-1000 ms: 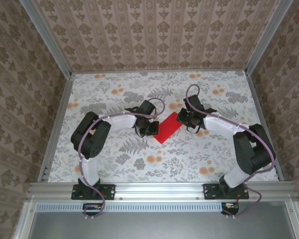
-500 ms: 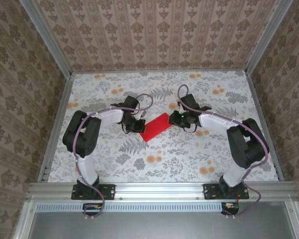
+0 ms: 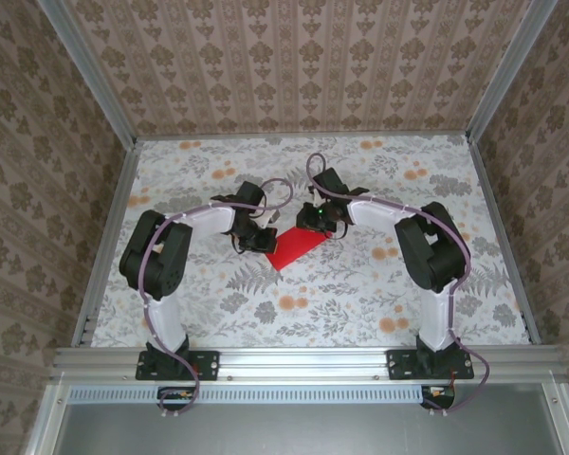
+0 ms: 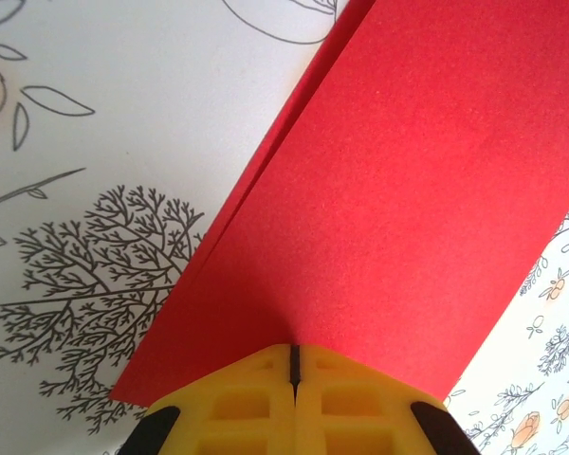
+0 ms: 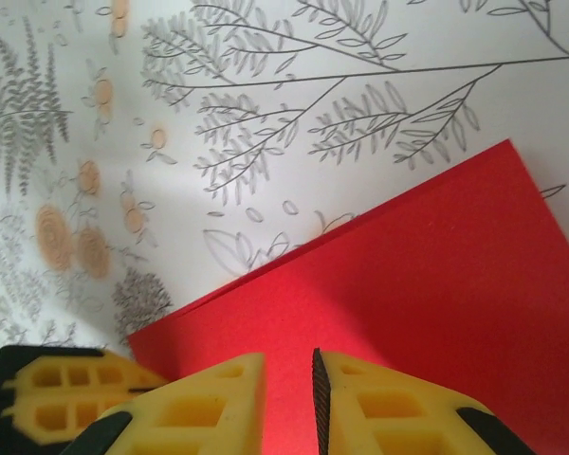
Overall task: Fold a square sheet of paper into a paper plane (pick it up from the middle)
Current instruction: Rotate the square sheet of paper at the center of the table.
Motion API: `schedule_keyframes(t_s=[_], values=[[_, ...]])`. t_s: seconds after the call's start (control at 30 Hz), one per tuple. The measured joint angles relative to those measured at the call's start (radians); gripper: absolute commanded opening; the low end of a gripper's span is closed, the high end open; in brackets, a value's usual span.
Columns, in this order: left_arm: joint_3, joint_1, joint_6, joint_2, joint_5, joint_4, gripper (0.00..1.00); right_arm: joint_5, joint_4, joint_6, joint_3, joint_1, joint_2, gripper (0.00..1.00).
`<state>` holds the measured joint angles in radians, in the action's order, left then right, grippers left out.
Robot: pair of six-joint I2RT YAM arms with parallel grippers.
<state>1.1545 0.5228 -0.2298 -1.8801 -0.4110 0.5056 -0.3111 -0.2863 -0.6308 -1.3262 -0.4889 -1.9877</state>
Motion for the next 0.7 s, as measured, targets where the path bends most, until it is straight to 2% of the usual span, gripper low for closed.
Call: schedule_keyframes(t_s=[0.33, 0.7], values=[[0.012, 0.020, 0.002, -0.002, 0.077, 0.015, 0.04, 0.064, -0.101, -0.020, 0.010, 0.000, -0.014, 0.22], [0.012, 0.023, -0.035, 0.030, 0.097, 0.006, 0.08, 0.046, -0.043, -0.150, 0.188, -0.018, 0.097, 0.23]])
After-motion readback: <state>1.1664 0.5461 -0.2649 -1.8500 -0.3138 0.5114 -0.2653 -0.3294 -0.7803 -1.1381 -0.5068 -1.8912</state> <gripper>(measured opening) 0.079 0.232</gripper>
